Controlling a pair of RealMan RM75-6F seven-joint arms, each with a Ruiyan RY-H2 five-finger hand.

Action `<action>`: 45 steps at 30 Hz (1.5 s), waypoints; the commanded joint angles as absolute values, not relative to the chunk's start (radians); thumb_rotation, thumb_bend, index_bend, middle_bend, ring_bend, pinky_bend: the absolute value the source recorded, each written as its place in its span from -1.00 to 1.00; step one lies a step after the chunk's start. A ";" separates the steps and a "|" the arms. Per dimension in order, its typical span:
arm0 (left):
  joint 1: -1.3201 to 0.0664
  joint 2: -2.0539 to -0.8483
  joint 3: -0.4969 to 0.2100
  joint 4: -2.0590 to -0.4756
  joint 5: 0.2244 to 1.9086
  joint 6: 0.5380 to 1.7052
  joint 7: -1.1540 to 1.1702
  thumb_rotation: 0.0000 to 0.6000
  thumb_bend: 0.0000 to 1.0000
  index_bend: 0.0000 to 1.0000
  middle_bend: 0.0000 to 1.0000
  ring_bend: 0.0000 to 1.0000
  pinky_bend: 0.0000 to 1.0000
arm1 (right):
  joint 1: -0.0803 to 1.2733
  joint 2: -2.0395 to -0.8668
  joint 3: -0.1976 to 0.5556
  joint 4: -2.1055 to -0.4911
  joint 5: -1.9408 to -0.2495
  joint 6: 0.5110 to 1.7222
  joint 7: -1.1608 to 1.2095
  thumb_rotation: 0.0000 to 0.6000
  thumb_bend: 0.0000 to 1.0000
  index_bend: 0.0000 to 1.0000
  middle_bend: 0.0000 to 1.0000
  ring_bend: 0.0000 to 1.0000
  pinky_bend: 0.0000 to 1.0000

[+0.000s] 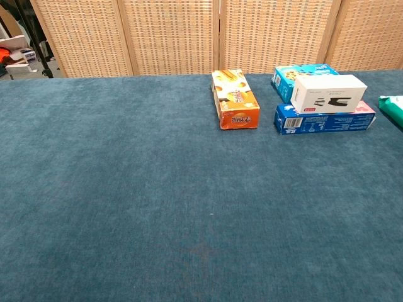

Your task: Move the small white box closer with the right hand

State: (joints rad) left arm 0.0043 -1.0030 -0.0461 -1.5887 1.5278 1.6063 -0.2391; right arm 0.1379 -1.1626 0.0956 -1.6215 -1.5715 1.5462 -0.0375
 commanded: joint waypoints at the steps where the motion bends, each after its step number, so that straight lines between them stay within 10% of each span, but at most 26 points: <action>1: 0.004 -1.002 -0.047 -1.588 1.526 1.605 -0.242 1.00 -1.00 -1.00 -1.00 -1.00 -1.00 | 0.139 -1.162 0.096 -1.625 -1.566 1.540 -0.045 1.00 -1.00 -1.00 -1.00 -1.00 -1.00; 13: 0.000 -1.001 -0.054 -1.594 1.510 1.594 -0.233 1.00 -1.00 -1.00 -1.00 -1.00 -1.00 | 0.216 -1.106 0.130 -1.663 -1.548 1.425 -0.060 1.00 -1.00 -1.00 -1.00 -1.00 -1.00; 25: -0.024 -1.007 -0.074 -1.608 1.456 1.542 -0.185 1.00 -1.00 -1.00 -1.00 -1.00 -1.00 | 0.566 -0.974 0.300 -1.736 -1.223 0.864 -0.015 1.00 -1.00 -1.00 -1.00 -1.00 -1.00; 45: -0.087 -1.030 -0.115 -1.613 1.311 1.400 -0.091 1.00 -1.00 -1.00 -1.00 -1.00 -1.00 | 1.003 -1.336 0.202 -1.180 -0.638 0.559 -0.345 1.00 -1.00 -1.00 -1.00 -1.00 -1.00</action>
